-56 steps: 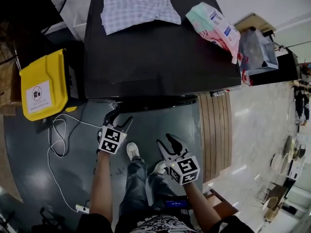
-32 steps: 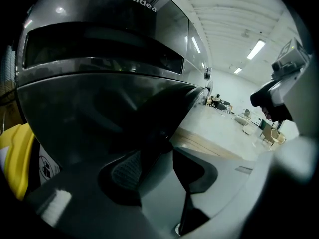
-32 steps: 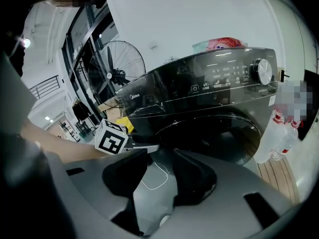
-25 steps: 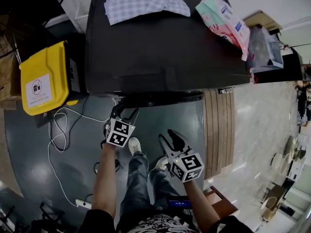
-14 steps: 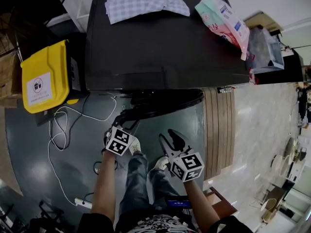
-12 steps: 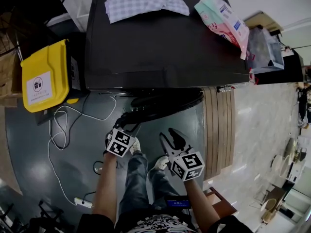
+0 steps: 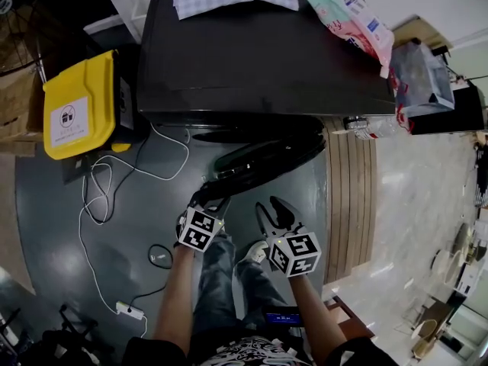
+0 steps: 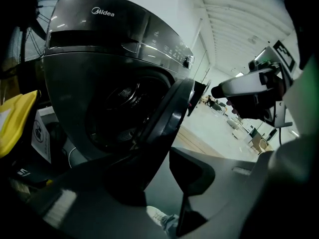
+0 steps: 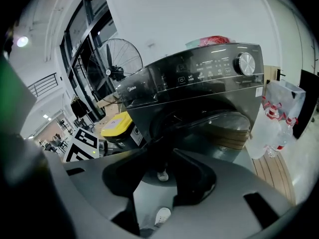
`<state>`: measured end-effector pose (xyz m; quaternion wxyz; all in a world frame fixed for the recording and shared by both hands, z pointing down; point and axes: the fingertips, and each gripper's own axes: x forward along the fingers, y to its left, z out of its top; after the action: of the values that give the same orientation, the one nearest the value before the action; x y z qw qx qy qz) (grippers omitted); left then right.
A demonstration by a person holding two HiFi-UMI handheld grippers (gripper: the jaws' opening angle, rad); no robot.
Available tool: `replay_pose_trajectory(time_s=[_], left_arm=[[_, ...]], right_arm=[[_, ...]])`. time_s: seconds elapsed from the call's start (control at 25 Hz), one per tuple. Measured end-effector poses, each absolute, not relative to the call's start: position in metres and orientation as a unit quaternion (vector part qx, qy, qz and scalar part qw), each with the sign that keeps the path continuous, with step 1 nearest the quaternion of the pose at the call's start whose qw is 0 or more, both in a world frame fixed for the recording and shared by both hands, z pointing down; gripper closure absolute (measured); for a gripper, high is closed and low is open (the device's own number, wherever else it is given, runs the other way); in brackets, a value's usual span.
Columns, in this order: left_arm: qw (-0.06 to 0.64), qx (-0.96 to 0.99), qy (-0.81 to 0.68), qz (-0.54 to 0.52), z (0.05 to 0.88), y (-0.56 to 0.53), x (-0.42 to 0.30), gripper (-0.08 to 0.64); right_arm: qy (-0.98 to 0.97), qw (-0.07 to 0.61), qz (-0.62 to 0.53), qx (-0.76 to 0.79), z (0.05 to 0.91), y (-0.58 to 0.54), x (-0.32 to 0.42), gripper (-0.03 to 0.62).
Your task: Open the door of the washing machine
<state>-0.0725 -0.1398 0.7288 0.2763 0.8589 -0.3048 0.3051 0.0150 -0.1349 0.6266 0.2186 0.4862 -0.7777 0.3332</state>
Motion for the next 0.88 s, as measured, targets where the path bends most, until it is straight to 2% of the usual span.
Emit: replay_pose_trajectory(time_s=[0.88], left_arm=[[0.302, 0.860, -0.251, 0.326, 0.731, -0.012, 0.013, 0.423]], right_arm=[[-0.767, 0.198, 0.319, 0.521, 0.628, -0.048, 0.104, 0.437]])
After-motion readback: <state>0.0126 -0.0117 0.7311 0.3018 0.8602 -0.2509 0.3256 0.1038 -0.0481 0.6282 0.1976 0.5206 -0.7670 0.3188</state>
